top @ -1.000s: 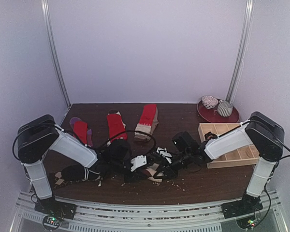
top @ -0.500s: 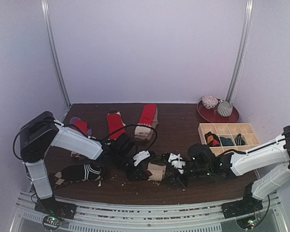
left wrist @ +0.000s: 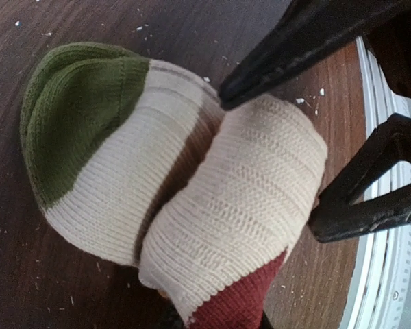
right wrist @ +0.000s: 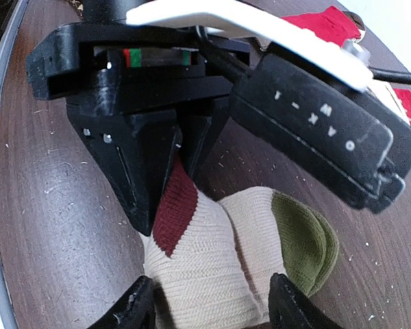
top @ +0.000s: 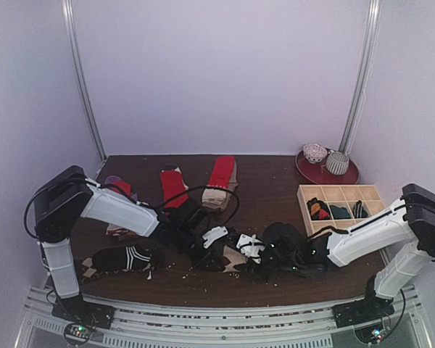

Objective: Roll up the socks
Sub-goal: Roll a pair of socks at the center of the board.

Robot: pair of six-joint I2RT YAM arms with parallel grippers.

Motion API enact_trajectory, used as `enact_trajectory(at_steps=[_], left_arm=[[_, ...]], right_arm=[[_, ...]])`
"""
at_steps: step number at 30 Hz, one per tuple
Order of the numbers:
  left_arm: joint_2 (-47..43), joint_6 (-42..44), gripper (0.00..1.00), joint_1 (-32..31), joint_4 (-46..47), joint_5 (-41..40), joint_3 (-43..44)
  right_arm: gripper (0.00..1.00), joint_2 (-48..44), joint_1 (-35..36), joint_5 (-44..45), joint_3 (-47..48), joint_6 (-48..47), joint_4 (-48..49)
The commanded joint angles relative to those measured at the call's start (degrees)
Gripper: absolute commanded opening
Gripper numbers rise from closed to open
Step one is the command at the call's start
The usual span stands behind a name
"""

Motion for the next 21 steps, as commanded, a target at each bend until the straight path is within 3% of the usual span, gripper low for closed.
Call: enact_trajectory(at_steps=[1, 8, 12, 15, 16, 17, 19, 21], left_arm=[[3.42, 0.61, 0.00, -0.35, -7.78, -0.67, -1.41], [3.67, 0.91, 0.00, -0.35, -8.10, -0.72, -1.42], [4.28, 0.95, 0.00, -0.36, -8.16, -0.47, -1.04], [4.33, 0.99, 0.00, -0.35, -7.98, -0.96, -0.59], [3.93, 0.80, 0.05, -0.35, -7.56, -1.78, -0.44], [3.11, 0.81, 0.20, -0.36, -6.81, -2.83, -0.43], [0.46, 1.03, 0.63, -0.35, -3.64, -5.48, -0.61], [-3.58, 2.61, 0.77, -0.35, 1.59, -7.05, -1.52]], right_arm=[[0.56, 3.12, 0.45, -0.25, 1.51, -0.54, 1.22], [0.54, 3.81, 0.88, 1.44, 2.17, -2.55, -1.18], [0.33, 7.10, 0.82, -1.19, 2.62, 0.84, -2.46], [0.25, 8.63, 0.25, -2.87, 1.65, 4.99, -1.77], [0.23, 8.72, 0.07, -3.74, 0.96, 6.55, -1.23], [0.22, 8.63, -0.13, -4.40, -0.05, 8.21, -0.37], [0.22, 8.07, -0.60, -5.62, -2.69, 11.23, 1.97], [0.22, 7.56, -2.00, -8.70, -5.61, 14.15, 4.63]])
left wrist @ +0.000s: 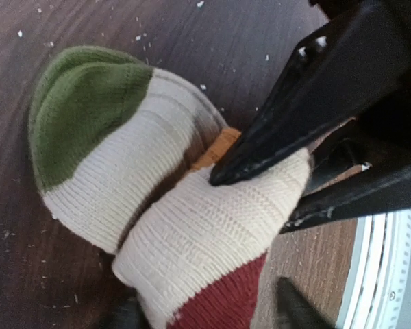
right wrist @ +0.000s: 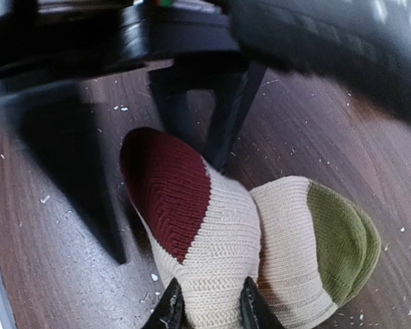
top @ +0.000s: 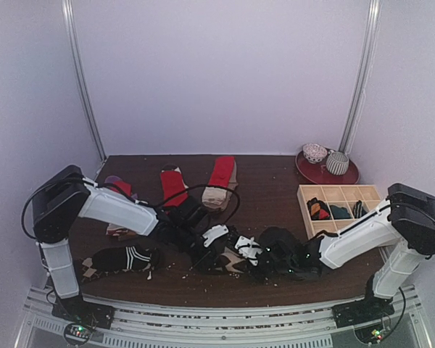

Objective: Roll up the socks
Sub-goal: Roll a pair of socks at the center of the board.

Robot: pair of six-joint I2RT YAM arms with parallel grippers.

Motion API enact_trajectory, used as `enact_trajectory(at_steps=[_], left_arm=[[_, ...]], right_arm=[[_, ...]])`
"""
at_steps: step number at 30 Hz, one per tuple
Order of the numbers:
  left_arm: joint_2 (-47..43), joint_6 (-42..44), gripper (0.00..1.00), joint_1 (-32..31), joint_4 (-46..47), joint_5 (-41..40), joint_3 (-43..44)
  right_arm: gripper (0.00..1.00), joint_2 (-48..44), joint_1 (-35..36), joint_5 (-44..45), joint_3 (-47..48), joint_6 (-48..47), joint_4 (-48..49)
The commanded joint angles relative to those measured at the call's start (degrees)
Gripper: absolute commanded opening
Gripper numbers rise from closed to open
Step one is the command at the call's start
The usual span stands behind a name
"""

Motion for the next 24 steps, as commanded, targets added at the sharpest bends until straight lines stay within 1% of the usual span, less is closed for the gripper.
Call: enact_trajectory(at_steps=[1, 2, 3, 6, 8, 9, 12, 13, 18, 24], left_arm=[[-5.47, 2.68, 0.79, -0.41, 5.97, -7.78, -3.43], [-8.34, 3.42, 0.85, -0.41, 10.68, -8.39, -5.10], [-10.85, 4.44, 0.87, -0.42, 15.84, -8.49, -7.23], [-17.26, 8.39, 0.87, -0.41, 29.98, -6.69, -15.31], [-19.39, 11.84, 0.87, -0.56, 38.92, -3.61, -20.14], [-19.98, 13.69, 0.84, -0.79, 41.75, -2.27, -22.22], [-18.45, 15.70, 0.71, -1.17, 44.06, 1.76, -24.60], [-17.45, 15.87, 0.70, -1.53, 45.01, 2.34, -25.44], [-14.37, 14.34, 0.67, -2.47, 50.64, 2.07, -28.98], [-12.07, 15.69, 0.73, -2.61, 52.72, -1.49, -29.07]], right_arm=[[0.22, 1.82, -2.57, -8.71, -6.40, 8.99, 1.28], [0.22, 1.88, -3.50, -10.87, -6.94, 9.93, 1.67], [0.22, 2.08, -4.33, -13.72, -7.14, 10.63, 1.60], [0.22, 3.20, -6.37, -20.17, -6.30, 10.78, -0.30], [0.22, 4.26, -7.88, -24.30, -5.12, 10.28, -2.47], [0.22, 4.85, -8.57, -26.03, -4.45, 9.52, -3.67], [0.22, 6.35, -9.85, -27.97, -2.17, 7.63, -8.06], [0.22, 6.69, -10.13, -28.36, -1.61, 7.21, -8.84], [0.22, 8.30, -11.36, -30.43, 0.24, 6.49, -10.40], [0.22, 10.27, -11.51, -32.17, 1.07, 5.97, -10.92]])
